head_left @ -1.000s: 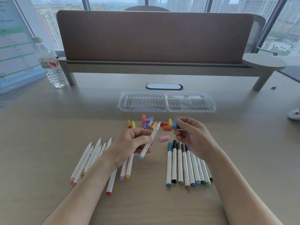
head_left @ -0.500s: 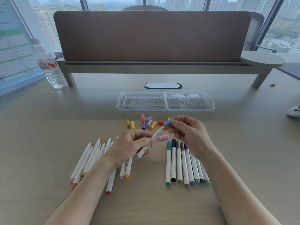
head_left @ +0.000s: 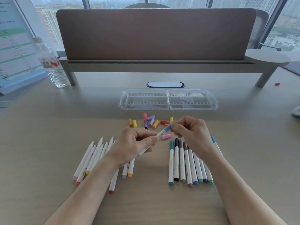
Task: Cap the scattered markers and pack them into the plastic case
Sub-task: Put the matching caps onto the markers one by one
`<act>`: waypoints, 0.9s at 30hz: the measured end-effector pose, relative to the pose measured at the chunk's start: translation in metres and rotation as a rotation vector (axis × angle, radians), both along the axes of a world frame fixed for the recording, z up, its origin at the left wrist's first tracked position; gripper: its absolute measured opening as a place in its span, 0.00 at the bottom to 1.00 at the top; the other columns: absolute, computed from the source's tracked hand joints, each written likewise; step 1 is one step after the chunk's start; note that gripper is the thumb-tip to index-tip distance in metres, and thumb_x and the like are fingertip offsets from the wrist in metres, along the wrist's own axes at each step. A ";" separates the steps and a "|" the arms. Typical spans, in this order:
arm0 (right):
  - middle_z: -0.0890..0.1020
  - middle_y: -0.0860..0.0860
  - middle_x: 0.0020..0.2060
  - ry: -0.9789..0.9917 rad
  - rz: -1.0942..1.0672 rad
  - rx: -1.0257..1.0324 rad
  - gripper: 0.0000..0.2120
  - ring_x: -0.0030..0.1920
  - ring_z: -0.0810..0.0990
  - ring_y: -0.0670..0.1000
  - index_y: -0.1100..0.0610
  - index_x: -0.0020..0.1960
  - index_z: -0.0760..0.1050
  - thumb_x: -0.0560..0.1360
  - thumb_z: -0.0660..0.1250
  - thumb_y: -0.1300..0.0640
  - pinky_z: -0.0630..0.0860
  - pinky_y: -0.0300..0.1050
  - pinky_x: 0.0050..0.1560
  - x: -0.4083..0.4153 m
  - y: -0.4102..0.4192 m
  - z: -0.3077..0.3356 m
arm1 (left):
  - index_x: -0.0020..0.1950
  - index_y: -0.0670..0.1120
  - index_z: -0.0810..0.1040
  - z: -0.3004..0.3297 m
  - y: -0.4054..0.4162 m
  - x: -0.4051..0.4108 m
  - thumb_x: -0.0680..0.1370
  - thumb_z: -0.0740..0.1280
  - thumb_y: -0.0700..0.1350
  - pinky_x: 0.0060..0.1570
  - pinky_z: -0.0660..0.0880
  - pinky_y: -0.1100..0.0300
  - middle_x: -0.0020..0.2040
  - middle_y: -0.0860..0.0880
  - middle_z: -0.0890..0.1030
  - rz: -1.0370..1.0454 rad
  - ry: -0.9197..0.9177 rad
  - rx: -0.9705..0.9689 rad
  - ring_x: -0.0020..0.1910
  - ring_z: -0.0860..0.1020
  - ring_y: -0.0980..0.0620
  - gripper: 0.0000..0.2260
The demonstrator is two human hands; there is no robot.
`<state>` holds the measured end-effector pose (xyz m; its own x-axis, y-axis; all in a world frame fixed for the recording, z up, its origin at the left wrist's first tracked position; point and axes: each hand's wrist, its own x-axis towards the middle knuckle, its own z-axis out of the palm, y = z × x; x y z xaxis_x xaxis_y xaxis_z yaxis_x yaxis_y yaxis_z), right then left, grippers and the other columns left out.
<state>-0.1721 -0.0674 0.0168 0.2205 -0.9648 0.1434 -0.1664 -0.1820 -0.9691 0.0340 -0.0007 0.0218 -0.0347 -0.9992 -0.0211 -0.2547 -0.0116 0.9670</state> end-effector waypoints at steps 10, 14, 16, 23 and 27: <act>0.82 0.56 0.33 0.154 -0.016 -0.047 0.06 0.31 0.71 0.51 0.50 0.39 0.85 0.75 0.73 0.53 0.70 0.48 0.33 0.001 -0.005 -0.001 | 0.50 0.42 0.85 0.011 -0.002 -0.003 0.77 0.72 0.40 0.44 0.84 0.51 0.40 0.44 0.86 -0.006 -0.014 0.236 0.38 0.86 0.44 0.04; 0.83 0.56 0.33 0.132 -0.087 -0.059 0.09 0.31 0.73 0.53 0.46 0.36 0.84 0.74 0.74 0.53 0.75 0.52 0.36 -0.008 -0.010 0.001 | 0.47 0.49 0.82 0.007 0.002 -0.009 0.76 0.73 0.50 0.36 0.79 0.60 0.38 0.51 0.82 -0.004 -0.445 0.262 0.35 0.81 0.56 0.05; 0.83 0.56 0.32 0.137 -0.102 -0.059 0.08 0.31 0.73 0.53 0.48 0.37 0.84 0.75 0.74 0.54 0.76 0.55 0.36 -0.011 -0.011 0.000 | 0.47 0.51 0.80 0.006 0.004 -0.017 0.76 0.72 0.55 0.30 0.72 0.64 0.36 0.54 0.80 -0.029 -0.585 0.258 0.31 0.77 0.58 0.08; 0.84 0.48 0.32 0.201 -0.065 -0.055 0.04 0.30 0.76 0.44 0.50 0.40 0.84 0.74 0.75 0.54 0.74 0.38 0.33 -0.006 -0.008 -0.008 | 0.45 0.49 0.78 0.008 0.006 -0.016 0.78 0.69 0.60 0.31 0.78 0.61 0.33 0.49 0.84 -0.005 -0.597 0.225 0.27 0.82 0.55 0.14; 0.83 0.43 0.30 0.275 -0.025 -0.084 0.02 0.29 0.77 0.39 0.52 0.42 0.85 0.74 0.75 0.57 0.72 0.31 0.32 -0.002 -0.008 -0.012 | 0.43 0.47 0.80 0.012 -0.001 0.010 0.79 0.69 0.56 0.29 0.74 0.63 0.31 0.50 0.81 0.194 -0.484 0.134 0.24 0.78 0.57 0.13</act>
